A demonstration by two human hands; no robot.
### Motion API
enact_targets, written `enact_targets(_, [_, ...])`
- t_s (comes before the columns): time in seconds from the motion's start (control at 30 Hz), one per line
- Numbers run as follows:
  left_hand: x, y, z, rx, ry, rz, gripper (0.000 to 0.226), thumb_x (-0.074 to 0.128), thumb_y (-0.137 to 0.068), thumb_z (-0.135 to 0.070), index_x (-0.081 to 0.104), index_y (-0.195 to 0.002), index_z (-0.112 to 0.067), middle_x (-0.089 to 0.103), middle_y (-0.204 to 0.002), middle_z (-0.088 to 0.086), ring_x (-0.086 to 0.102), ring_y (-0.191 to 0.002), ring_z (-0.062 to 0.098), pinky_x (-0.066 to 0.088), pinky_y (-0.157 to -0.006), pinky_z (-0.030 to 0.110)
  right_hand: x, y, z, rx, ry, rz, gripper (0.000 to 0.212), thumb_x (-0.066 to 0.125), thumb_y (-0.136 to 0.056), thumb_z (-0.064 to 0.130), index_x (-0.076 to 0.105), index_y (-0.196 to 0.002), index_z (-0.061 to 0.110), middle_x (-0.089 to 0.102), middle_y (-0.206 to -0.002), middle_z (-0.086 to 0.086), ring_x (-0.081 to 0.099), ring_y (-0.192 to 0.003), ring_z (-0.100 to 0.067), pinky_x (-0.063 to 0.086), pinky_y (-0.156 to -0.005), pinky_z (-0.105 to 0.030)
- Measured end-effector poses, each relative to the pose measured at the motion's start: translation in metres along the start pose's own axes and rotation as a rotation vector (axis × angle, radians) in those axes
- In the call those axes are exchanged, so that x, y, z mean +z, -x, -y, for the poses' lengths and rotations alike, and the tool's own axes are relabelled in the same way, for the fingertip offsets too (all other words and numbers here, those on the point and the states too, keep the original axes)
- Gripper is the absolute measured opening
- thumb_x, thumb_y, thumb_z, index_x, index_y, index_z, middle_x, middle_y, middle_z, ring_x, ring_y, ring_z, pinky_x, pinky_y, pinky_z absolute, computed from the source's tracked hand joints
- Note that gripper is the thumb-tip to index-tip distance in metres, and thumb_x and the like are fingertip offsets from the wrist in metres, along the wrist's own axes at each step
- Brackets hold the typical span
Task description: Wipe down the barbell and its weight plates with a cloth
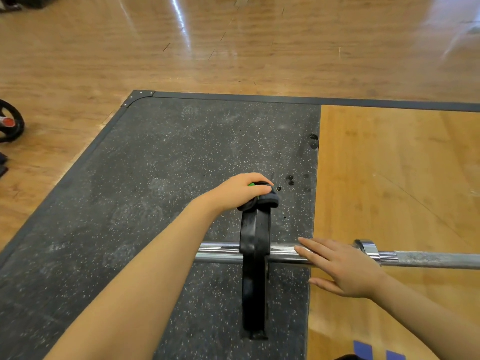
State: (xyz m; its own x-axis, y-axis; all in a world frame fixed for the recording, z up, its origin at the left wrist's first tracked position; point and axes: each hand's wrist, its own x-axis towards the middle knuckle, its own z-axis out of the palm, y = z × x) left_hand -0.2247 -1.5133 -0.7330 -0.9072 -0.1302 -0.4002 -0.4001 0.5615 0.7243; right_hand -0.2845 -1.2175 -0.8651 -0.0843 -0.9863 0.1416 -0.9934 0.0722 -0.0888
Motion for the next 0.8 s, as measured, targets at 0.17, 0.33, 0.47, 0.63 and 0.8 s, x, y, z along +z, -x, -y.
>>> enact_targets(0.17, [0.003,0.019,0.004,0.075,-0.067,-0.079,0.026,0.05,-0.097,-0.04,0.06,-0.121,-0.04,0.053,-0.123,-0.022,0.048,-0.114,0.001,0.037,-0.091,0.019,0.0,-0.004,-0.001,-0.007,0.01,0.015,0.067,0.038,-0.097,0.059,0.044,-0.145,0.013,0.049,-0.145,-0.008,0.06,-0.116,-0.024,0.055,-0.089,-0.034])
enact_targets(0.33, [0.023,0.052,0.003,0.216,-0.213,-0.25,0.033,0.055,-0.097,-0.031,0.059,-0.13,-0.027,0.048,-0.139,-0.01,0.039,-0.13,0.004,0.032,-0.105,0.025,0.0,-0.005,-0.004,-0.019,0.001,0.012,0.069,0.039,-0.096,0.06,0.041,-0.145,0.013,0.048,-0.145,-0.009,0.059,-0.116,-0.025,0.055,-0.089,-0.035])
enact_targets(0.47, [0.055,0.084,0.008,0.313,-0.282,-0.443,0.038,0.058,-0.094,-0.03,0.06,-0.13,-0.018,0.045,-0.145,0.0,0.032,-0.141,0.017,0.026,-0.114,0.028,-0.003,-0.01,-0.009,-0.036,0.009,0.009,0.069,0.04,-0.096,0.06,0.042,-0.145,0.011,0.05,-0.144,-0.009,0.061,-0.113,-0.024,0.053,-0.09,-0.032])
enact_targets(0.63, [0.102,0.113,0.02,0.377,-0.33,-0.667,0.047,0.05,-0.093,-0.038,0.057,-0.133,-0.014,0.039,-0.15,0.007,0.025,-0.145,0.025,0.022,-0.116,0.032,-0.01,-0.02,-0.018,-0.041,0.01,0.048,0.07,0.037,-0.096,0.06,0.042,-0.146,0.011,0.05,-0.143,-0.008,0.062,-0.109,-0.022,0.053,-0.087,-0.03])
enact_targets(0.8, [0.108,0.103,0.021,0.376,-0.315,-0.73,0.047,0.046,-0.095,-0.036,0.057,-0.133,-0.011,0.039,-0.15,0.011,0.027,-0.144,0.031,0.027,-0.115,0.037,-0.018,-0.027,-0.019,-0.02,0.012,0.094,0.07,0.036,-0.096,0.057,0.043,-0.145,0.008,0.05,-0.144,-0.011,0.062,-0.112,-0.025,0.053,-0.087,-0.032])
